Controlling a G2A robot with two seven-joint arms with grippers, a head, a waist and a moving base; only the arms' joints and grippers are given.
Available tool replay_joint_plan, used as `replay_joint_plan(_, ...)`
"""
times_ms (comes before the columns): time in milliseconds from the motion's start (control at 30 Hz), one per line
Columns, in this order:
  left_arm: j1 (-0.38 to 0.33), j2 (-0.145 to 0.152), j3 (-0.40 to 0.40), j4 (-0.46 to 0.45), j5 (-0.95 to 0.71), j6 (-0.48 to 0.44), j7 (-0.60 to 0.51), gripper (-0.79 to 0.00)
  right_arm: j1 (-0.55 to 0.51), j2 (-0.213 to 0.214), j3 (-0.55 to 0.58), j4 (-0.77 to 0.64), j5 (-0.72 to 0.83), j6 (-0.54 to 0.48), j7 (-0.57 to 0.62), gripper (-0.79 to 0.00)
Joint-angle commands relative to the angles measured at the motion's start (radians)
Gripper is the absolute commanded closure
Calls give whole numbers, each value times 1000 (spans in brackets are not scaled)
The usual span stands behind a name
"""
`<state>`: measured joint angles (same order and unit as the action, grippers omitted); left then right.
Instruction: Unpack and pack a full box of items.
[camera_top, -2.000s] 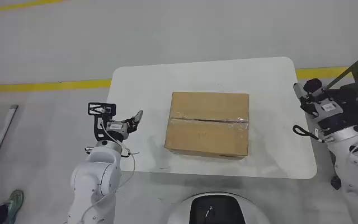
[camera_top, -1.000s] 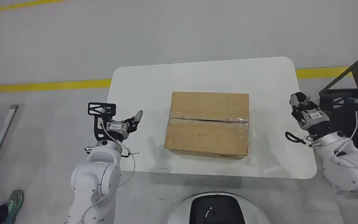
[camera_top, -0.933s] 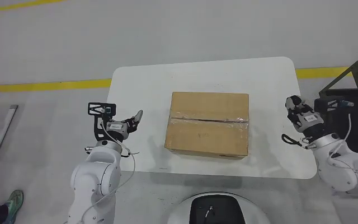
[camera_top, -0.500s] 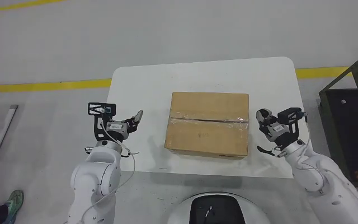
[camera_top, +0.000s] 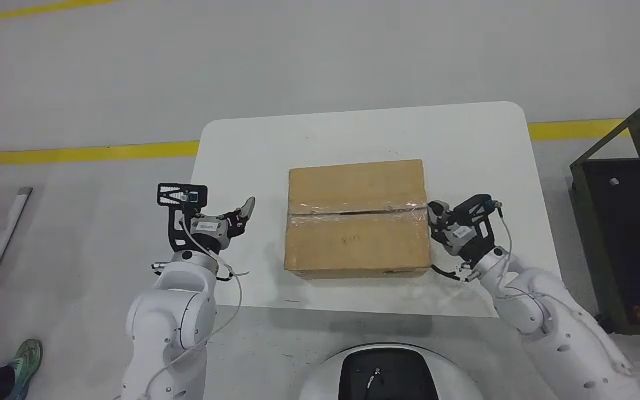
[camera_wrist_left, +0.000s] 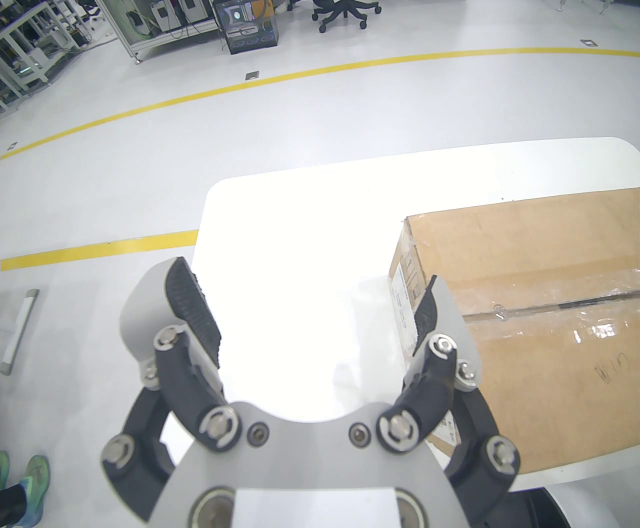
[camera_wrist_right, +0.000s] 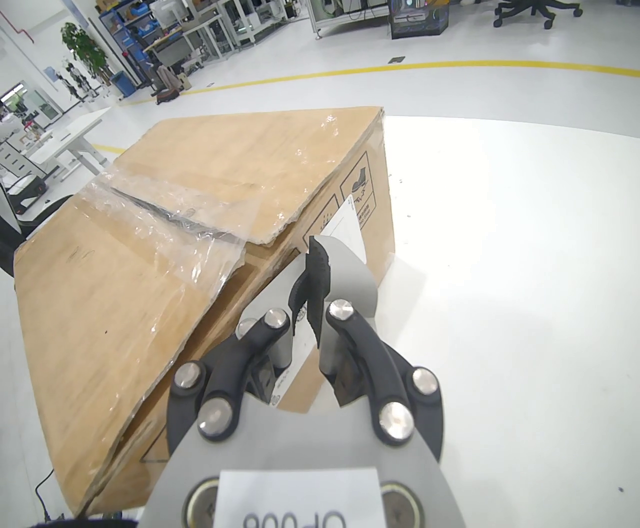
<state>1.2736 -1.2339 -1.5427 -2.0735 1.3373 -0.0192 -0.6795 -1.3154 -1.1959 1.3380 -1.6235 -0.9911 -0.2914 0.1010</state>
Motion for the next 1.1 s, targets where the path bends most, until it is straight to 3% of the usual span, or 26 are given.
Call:
replay_joint_plan(0, 0, 0, 0, 0, 0, 0, 0, -785, 9, -1, -7, 8, -2, 0, 1, 0)
replay_joint_plan(267, 0, 0, 0, 0, 0, 0, 0, -785, 16, -2, -5, 14, -14, -1, -9, 0)
replay_joint_plan(500, -1, 0, 19, -20, -2, -33, 30, -785, -66, 11, 142, -78, 62, 60, -20, 0)
replay_joint_plan(833, -95, -8, 206, -80, -67, -158, -36, -785, -177, 26, 286, -147, 56, 49, -33, 0)
replay_joint_plan(967, -125, -17, 286, -76, -158, -153, -96, -785, -200, 25, 296, -138, 93, 37, -33, 0)
replay_joint_plan(1067, -128, -17, 290, -77, -164, -150, -101, -785, -193, 24, 270, -126, 84, 29, -29, 0)
